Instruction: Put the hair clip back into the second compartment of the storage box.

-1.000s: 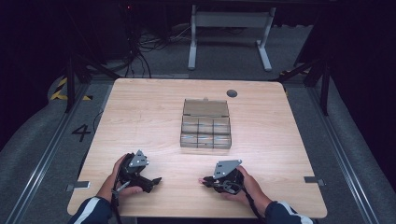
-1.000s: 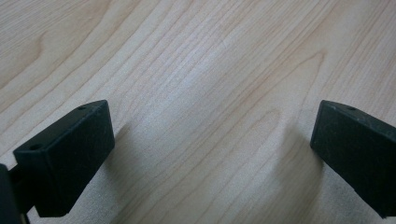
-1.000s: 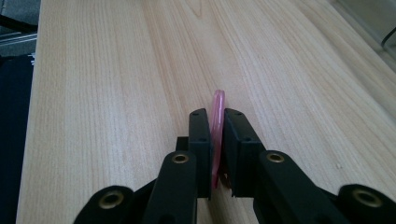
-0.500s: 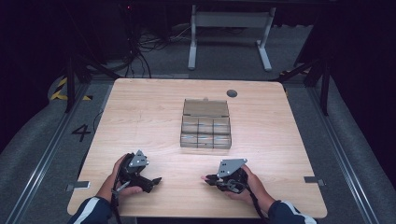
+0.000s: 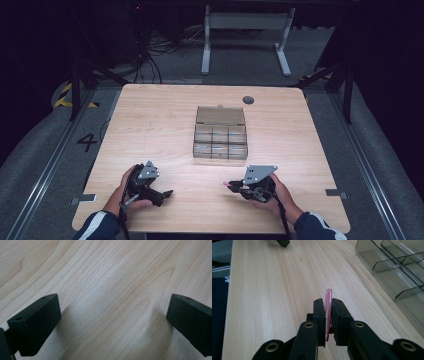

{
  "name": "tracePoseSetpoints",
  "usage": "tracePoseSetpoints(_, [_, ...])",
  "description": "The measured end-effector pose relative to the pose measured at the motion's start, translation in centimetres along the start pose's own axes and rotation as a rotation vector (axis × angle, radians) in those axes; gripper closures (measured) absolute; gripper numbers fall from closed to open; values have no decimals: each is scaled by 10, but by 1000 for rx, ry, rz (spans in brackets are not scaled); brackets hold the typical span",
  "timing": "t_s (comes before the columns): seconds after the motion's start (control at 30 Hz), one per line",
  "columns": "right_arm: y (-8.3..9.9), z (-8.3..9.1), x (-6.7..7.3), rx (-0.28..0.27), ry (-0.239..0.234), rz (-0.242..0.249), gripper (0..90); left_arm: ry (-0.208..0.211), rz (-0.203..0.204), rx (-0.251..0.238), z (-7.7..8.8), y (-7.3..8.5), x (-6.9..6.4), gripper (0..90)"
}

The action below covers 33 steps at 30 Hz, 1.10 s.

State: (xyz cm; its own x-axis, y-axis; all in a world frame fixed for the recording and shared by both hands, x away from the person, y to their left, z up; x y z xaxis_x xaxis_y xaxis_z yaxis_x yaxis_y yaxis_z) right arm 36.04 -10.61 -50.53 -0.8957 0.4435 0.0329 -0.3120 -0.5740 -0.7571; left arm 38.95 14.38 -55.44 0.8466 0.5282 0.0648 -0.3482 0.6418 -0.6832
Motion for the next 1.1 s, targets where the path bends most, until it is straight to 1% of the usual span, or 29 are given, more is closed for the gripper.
tracePoseSetpoints(0.1, [-1,3,-3,-8,6,-1,830,0,0,0,0,0,0,2])
tracePoseSetpoints(0.17, [-1,5,-6,-3,12,-1,830,0,0,0,0,0,0,2])
tracePoseSetpoints(0.57, [-10,17,-17,-36,36,-10,830,1,0,0,0,0,0,2])
tracePoseSetpoints(0.77, [-13,20,-21,-36,45,-4,830,1,1,0,0,0,0,2])
tracePoseSetpoints(0.87, [-17,23,-24,-45,53,-7,829,0,0,0,0,0,0,2])
tracePoseSetpoints(1.1, [-24,26,-33,-45,66,-6,829,0,0,0,0,0,0,2])
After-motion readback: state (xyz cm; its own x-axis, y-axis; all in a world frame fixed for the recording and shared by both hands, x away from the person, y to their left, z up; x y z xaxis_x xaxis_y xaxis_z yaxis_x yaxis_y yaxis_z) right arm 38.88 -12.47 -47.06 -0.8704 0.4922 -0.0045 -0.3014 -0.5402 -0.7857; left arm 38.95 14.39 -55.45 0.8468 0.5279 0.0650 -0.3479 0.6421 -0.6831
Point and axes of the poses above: each handheld gripper's, and its own axes: z roughly backward along the jaws, y roughly out of its underside, x roughly to its left, the point moved 10 cm from there along -z, roughly forward along the jaws, and after that the axes turned 7 degrees about -z, right-handed, at the moved point
